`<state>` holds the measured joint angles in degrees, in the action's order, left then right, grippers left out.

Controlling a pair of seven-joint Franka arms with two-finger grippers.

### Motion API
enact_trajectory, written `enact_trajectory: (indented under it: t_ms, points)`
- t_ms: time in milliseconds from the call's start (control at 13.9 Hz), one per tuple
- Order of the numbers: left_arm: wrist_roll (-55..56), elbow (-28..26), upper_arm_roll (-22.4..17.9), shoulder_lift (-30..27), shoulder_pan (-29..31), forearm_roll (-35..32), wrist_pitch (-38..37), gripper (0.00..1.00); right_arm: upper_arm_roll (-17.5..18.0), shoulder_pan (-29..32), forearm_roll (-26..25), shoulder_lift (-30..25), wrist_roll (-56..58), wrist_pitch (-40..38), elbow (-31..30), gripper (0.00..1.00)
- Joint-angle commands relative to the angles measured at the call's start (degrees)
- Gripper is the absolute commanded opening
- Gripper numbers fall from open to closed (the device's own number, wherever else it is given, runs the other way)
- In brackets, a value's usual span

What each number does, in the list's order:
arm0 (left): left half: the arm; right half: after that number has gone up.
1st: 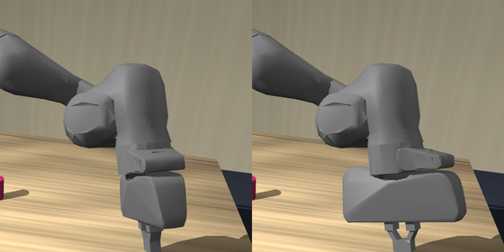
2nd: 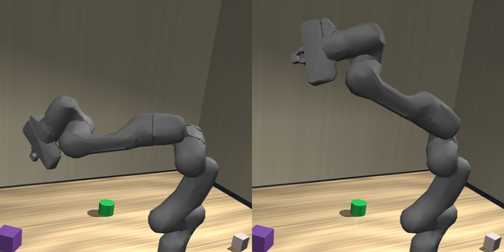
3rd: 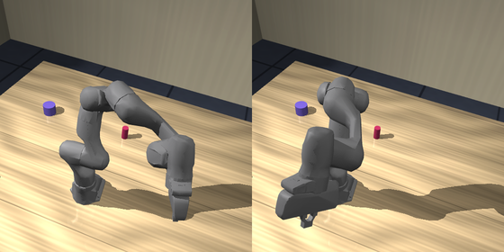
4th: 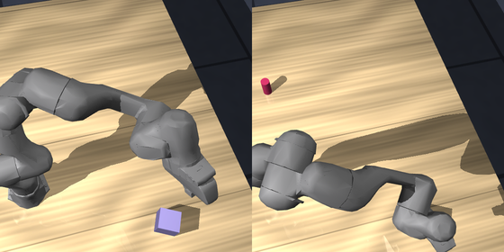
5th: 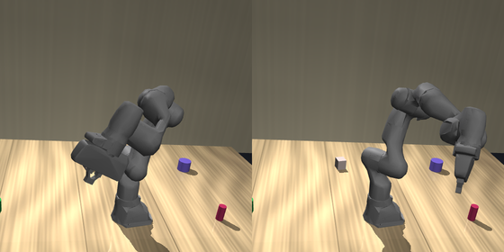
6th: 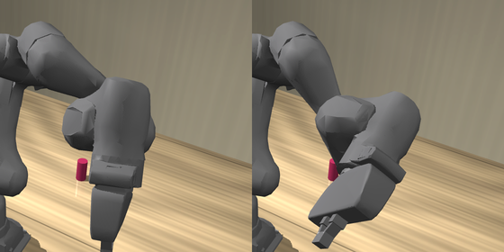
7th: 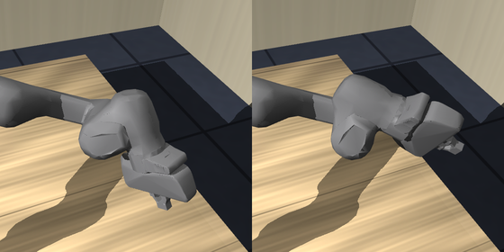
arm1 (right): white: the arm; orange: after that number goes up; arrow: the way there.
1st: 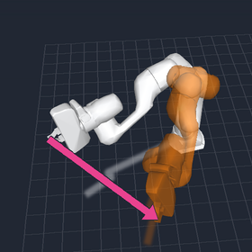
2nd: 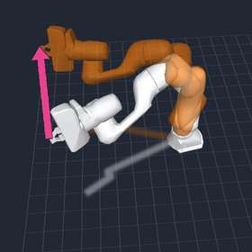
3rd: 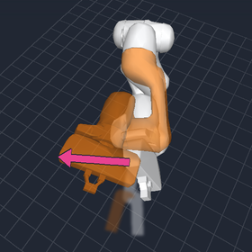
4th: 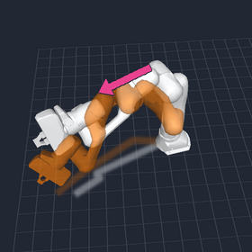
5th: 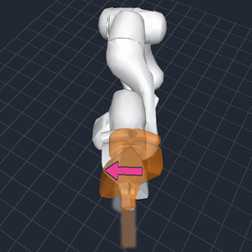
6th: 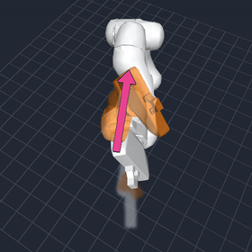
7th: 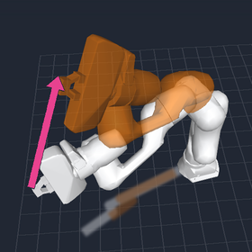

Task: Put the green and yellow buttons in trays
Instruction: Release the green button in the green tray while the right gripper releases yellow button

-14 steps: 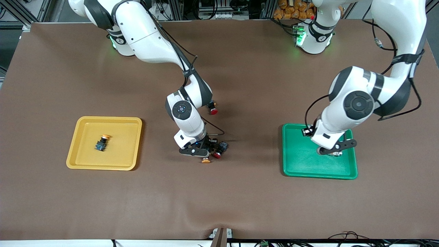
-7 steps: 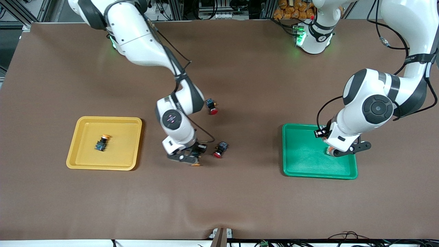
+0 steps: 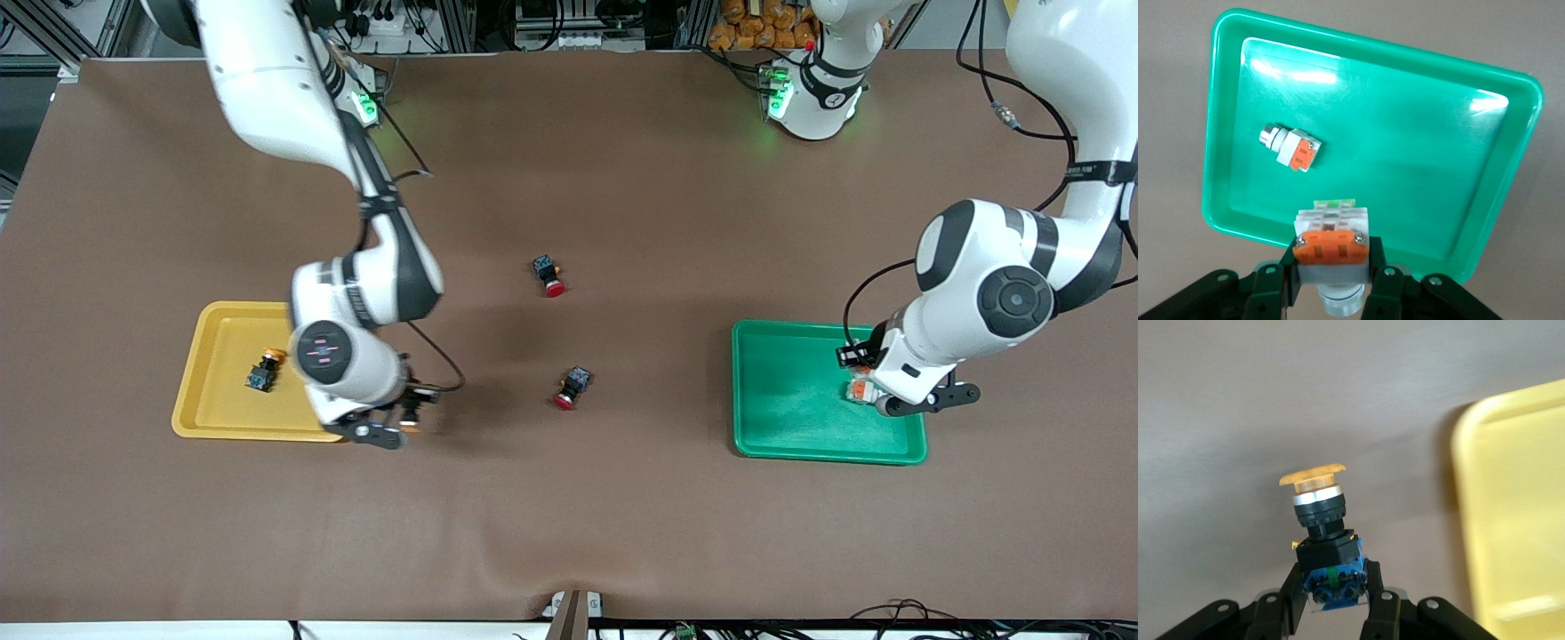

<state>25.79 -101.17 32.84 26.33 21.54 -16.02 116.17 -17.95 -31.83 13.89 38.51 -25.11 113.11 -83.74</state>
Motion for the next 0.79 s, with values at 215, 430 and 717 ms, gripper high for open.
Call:
enact_trajectory:
  t_ms: [215,430,717]
  points:
    - [-1.45,-4.48,0.56,4.06,2.72,-3.30,10.73,0.00,0.99,10.28,-0.80,-8.62,14.27,-0.44,-13.81,0.00]
    - [-0.58,-4.13,0.56,7.75,1.67,-5.86,15.04,0.31,0.99,13.64,-0.80,-8.45,18.07,3.15,-17.75,0.00]
    - [2.06,-3.07,0.64,9.00,0.79,-5.86,15.75,1.00,1.07,15.39,-0.80,-8.01,21.67,11.34,-23.05,0.00]
